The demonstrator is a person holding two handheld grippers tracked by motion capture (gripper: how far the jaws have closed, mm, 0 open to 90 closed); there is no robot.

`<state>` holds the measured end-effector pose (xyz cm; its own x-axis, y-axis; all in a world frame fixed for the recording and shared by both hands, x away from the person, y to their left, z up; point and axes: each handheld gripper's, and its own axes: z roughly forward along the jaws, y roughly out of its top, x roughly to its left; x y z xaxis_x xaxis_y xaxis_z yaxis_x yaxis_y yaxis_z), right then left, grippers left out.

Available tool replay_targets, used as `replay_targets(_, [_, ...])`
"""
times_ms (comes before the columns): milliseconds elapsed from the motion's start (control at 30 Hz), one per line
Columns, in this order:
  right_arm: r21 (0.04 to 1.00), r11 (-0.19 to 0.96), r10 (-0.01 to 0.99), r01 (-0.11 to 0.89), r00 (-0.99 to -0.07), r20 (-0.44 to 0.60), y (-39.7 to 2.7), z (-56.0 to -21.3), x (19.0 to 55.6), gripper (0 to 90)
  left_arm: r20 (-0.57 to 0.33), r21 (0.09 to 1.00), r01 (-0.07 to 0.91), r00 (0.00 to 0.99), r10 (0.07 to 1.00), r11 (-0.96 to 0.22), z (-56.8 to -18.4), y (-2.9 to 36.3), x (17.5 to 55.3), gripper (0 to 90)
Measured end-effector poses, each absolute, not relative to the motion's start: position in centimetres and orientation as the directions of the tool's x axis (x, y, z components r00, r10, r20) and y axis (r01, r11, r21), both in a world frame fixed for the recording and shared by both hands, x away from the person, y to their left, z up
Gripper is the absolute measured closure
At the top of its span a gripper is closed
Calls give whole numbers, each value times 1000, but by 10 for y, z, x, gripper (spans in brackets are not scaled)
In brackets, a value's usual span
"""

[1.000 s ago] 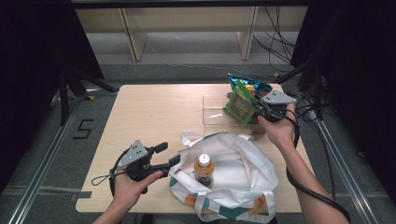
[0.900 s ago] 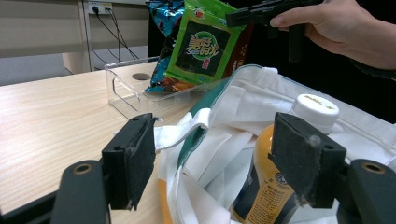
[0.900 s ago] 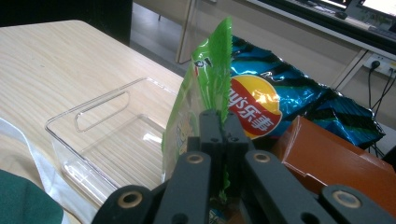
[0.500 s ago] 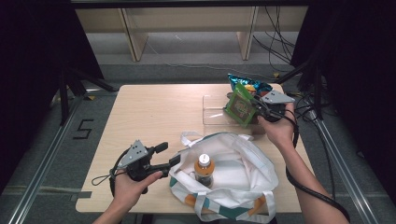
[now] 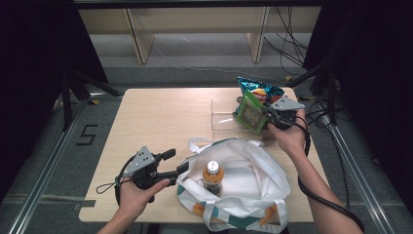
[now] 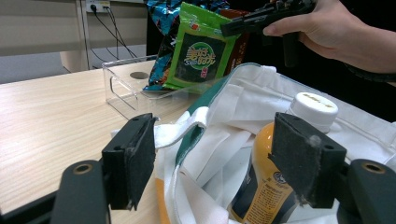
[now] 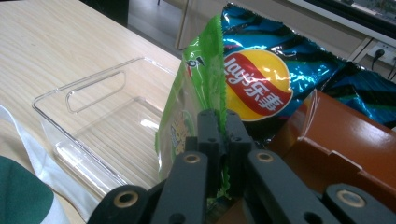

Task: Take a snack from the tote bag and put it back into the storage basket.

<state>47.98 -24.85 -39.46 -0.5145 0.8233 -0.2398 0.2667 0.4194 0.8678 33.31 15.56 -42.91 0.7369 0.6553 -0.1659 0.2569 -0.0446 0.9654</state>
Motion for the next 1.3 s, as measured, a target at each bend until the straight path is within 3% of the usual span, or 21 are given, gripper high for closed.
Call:
replay_targets(767, [891,394,835,227,-493,-244,-259,-383,467,777,-166,967,253,738,654,-39,-428,155,332,299])
replay_targets(1300, [935,285,848,210,-509,-145,-272,-371,441,586,-168,969,246,738,653,-29,-426,155,331,299])
